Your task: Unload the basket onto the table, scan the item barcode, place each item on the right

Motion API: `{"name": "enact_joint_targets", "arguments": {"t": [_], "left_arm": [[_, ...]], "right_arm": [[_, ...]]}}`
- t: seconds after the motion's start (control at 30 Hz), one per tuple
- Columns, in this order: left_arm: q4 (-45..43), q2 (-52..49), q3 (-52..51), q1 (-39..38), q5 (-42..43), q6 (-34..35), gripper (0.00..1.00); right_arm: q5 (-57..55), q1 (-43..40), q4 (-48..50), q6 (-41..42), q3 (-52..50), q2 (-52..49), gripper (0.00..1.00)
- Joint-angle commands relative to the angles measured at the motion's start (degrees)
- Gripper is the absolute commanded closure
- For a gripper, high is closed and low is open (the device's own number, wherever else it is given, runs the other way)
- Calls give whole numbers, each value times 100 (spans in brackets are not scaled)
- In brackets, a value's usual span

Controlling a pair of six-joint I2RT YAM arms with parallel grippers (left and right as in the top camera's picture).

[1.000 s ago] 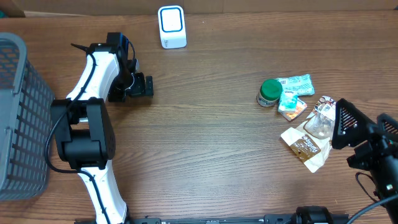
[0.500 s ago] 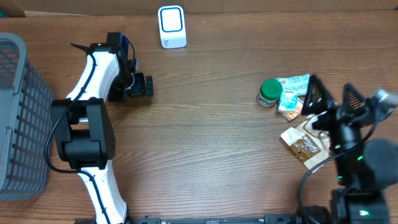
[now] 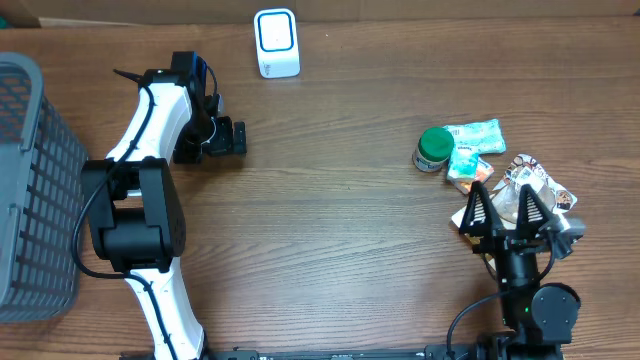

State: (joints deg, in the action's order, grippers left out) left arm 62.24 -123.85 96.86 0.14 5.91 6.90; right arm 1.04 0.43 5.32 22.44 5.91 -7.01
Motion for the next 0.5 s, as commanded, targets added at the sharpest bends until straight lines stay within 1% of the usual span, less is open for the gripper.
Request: {"name": "enact_joint_targets", "arguments": {"t": [0.0, 0.07, 0.23, 0.33, 0.47], "left_arm": [[4, 214, 111, 20, -13, -50, 0], [4, 214, 111, 20, -13, -50, 0], [4, 214, 111, 20, -13, -50, 0], [7, 214, 111, 20, -13, -50, 0], [7, 214, 111, 20, -13, -50, 0]], "right_arm": [[-57, -17, 59, -39, -380, 420, 0], [-59, -17, 57, -17, -555, 553, 0], [-127, -17, -420, -24, -546, 686, 0], [-127, -17, -1010, -9, -546, 686, 0], [4, -13, -1001, 2, -546, 684, 0]]}}
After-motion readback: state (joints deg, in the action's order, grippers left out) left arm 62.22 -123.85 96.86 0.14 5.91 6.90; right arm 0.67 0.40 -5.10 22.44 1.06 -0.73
